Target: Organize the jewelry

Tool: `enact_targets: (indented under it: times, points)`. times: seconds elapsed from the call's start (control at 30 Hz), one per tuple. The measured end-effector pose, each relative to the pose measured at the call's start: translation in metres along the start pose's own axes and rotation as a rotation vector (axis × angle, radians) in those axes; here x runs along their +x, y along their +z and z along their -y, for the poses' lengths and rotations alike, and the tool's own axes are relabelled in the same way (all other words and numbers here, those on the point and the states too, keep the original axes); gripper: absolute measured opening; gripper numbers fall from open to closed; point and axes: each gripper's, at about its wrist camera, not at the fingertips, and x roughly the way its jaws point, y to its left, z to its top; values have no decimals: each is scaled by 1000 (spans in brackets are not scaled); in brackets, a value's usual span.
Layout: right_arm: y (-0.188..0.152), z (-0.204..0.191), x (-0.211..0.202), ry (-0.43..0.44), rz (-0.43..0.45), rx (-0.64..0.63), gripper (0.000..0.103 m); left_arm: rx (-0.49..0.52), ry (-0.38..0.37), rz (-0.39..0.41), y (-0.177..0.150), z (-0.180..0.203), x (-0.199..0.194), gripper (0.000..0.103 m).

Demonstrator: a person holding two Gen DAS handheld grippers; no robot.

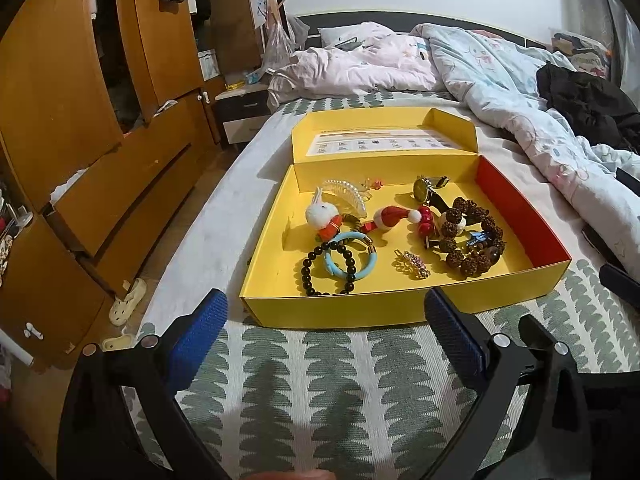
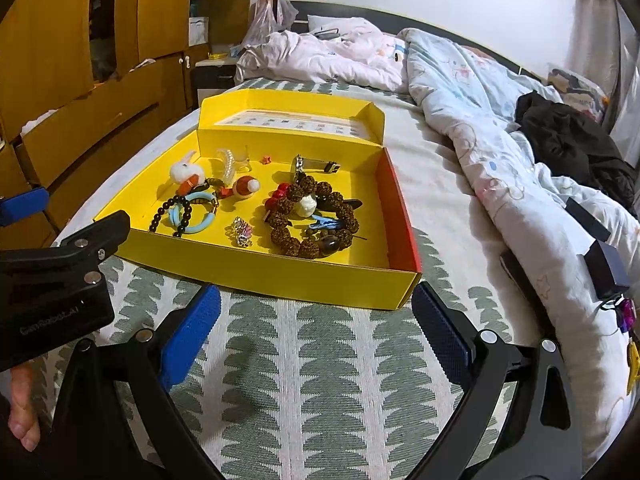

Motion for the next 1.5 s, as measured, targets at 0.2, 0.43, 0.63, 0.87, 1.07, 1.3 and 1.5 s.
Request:
enact_targets:
  times: [0.2, 0.43, 0.63, 0.87, 1.07, 1.3, 1.5]
  points:
    - [-1, -1, 1, -5, 0, 0, 96, -2, 4, 4, 2, -2, -1, 97]
    - [-1, -1, 1, -5, 1, 2, 96, -6, 10, 5, 4, -5, -5, 97]
    - [-1, 0, 2, -3, -3, 2, 96, -14, 16, 9, 3, -6, -8, 97]
    - [-2, 1, 2, -4, -5, 3, 96, -16, 20, 10, 3, -6, -8, 97]
    - [-2, 1, 2, -4, -3, 6, 96, -17, 20, 10, 3, -7, -8, 97]
    - [-1, 2, 3, -4, -7, 5, 96, -16, 23, 10, 2, -6, -8, 97]
    - [0, 1, 3, -5, -8, 7, 96, -16, 26, 9, 3, -7, -8, 97]
